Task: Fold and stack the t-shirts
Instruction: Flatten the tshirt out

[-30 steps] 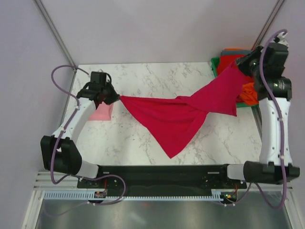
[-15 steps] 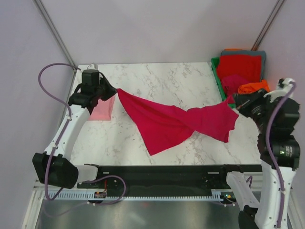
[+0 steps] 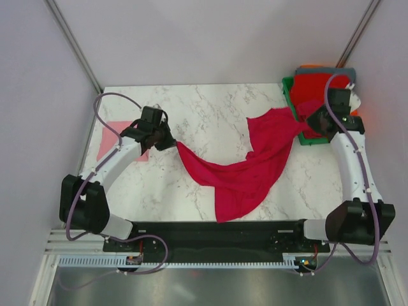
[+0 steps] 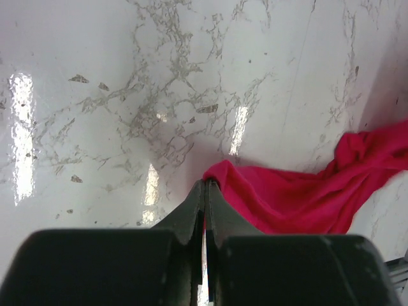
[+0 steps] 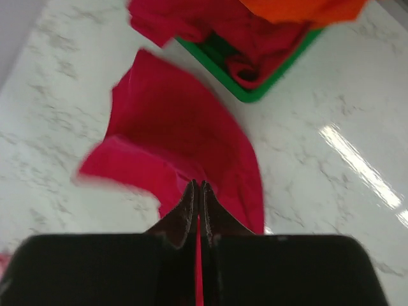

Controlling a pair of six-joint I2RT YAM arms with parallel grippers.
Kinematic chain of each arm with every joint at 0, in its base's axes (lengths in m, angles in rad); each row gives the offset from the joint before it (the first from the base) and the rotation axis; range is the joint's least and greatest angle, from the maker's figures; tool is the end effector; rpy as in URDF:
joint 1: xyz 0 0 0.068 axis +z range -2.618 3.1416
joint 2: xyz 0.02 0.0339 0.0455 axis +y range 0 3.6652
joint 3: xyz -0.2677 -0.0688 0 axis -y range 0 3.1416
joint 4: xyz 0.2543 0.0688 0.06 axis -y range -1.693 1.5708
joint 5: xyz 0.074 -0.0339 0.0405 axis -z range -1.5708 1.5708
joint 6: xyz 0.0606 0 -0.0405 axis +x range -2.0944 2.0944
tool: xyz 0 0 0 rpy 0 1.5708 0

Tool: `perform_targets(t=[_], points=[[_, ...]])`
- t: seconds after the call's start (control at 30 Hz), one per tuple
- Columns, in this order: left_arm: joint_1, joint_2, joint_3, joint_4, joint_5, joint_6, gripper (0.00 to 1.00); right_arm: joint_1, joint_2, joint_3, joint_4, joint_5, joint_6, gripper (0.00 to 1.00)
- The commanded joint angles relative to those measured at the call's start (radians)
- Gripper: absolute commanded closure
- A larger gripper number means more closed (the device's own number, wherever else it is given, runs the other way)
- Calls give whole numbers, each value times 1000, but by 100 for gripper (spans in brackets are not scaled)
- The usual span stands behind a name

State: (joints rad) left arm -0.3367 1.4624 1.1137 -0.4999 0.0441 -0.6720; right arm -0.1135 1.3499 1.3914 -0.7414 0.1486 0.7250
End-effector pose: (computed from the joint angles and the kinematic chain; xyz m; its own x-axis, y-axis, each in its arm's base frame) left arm 0.3195 -0.1147 0.2482 -0.7768 -0.3870 -0.4967 -0.1611 0.8847 -0.4374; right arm 0.3123 -0.0446 0.3589 -0.3301 0.6977 -0.6358 0.5925 0.6775 0.4359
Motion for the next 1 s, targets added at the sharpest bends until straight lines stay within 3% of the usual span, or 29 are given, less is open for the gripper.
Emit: perform_targets(t=[0.0, 0.1, 0.27, 0.53, 0.97], points=[[8, -98, -17, 37, -24, 32, 98, -2, -219, -149, 29, 106, -25, 100], [18, -181, 1, 12, -43, 34, 98, -2, -333, -242, 62, 56, -44, 100], [65, -228, 185, -124, -121, 80, 98, -3, -406, -229, 50, 0, -114, 100], [88, -341, 428, -204, -201, 114, 98, -3, -429, 35, -44, -3, -150, 100], [88, -680, 500, -209, -234, 84, 98, -2, -655, 331, 26, 69, -211, 100]])
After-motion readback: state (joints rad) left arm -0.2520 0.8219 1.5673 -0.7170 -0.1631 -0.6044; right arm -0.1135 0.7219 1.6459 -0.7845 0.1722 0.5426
